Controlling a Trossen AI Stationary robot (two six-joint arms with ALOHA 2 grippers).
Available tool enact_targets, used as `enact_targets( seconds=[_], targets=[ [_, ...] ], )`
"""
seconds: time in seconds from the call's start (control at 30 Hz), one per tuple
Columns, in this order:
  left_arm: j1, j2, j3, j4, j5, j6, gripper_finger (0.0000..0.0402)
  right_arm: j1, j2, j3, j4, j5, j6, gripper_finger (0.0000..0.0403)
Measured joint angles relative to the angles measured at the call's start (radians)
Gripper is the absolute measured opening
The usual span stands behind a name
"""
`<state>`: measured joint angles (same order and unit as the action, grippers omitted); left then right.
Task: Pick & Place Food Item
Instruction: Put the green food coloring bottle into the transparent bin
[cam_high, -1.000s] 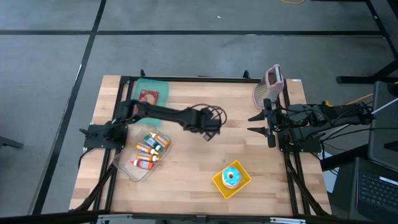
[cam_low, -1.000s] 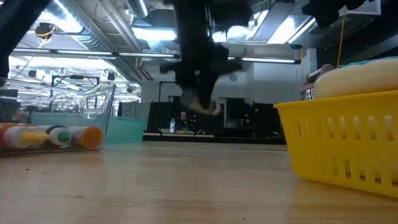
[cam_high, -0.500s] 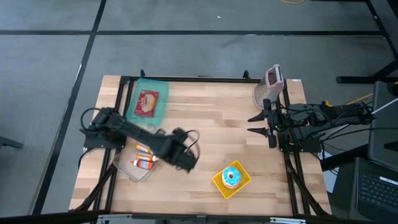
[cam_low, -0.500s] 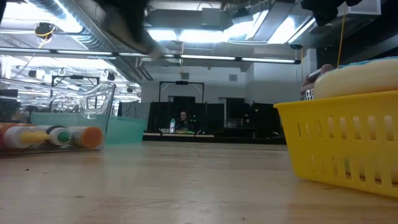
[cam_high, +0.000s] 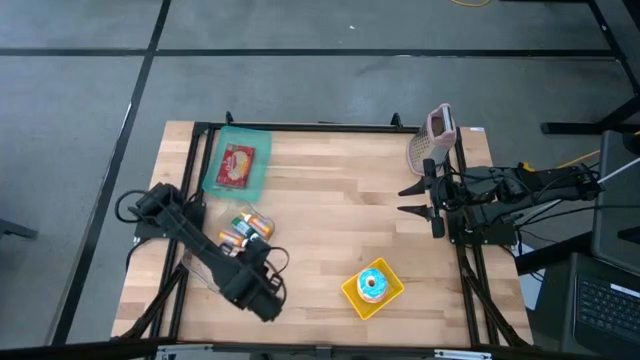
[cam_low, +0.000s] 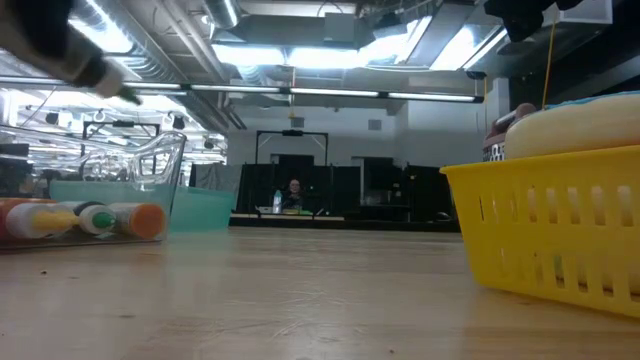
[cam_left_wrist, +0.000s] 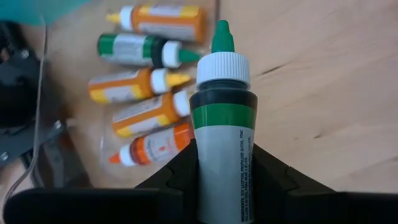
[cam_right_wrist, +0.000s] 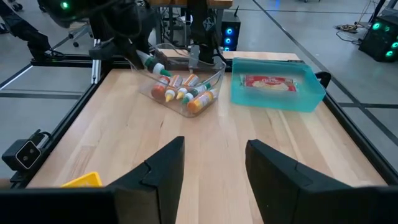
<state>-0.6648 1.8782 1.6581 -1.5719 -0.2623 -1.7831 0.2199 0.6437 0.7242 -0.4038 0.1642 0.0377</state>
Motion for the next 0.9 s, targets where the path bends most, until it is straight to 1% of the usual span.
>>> enact_targets(
  seconds=[0.13,0.2,0.27,0.37,0.43,0.57,0.73,0.9],
  targets=[
    [-0.032,0.000,-0.067,0.001,0.036,-0.054,0.0095,0.000,0.000,0.000,0.000,0.000,0.003,0.0168],
    [-0.045,-0.005,-0.114,0.001,0.063,-0.107,0.0095,0.000,0.000,0.000,0.000,0.000,0.004,0.0168],
    [-0.058,-0.025,-0.162,0.003,0.081,-0.182,0.0095,0.000,0.000,0.000,0.000,0.000,0.005,0.0168],
    [-0.074,-0.067,-0.226,0.001,0.082,-0.279,0.0095,0.000,0.000,0.000,0.000,0.000,0.006,0.0168],
    [-0.076,-0.096,-0.260,0.000,0.082,-0.314,0.0095,0.000,0.001,0.000,0.000,0.000,0.006,0.0168],
    [-0.043,-0.140,-0.318,-0.001,0.076,-0.317,0.0095,0.000,0.005,0.000,0.000,0.001,0.007,0.0168],
    [0.009,-0.142,-0.390,0.010,0.094,-0.266,0.0095,0.000,0.019,0.000,0.000,0.001,0.007,0.0168],
    [0.049,-0.142,-0.492,0.118,0.115,-0.205,0.0095,0.000,0.036,0.000,0.000,0.001,0.006,0.0168]
  ],
)
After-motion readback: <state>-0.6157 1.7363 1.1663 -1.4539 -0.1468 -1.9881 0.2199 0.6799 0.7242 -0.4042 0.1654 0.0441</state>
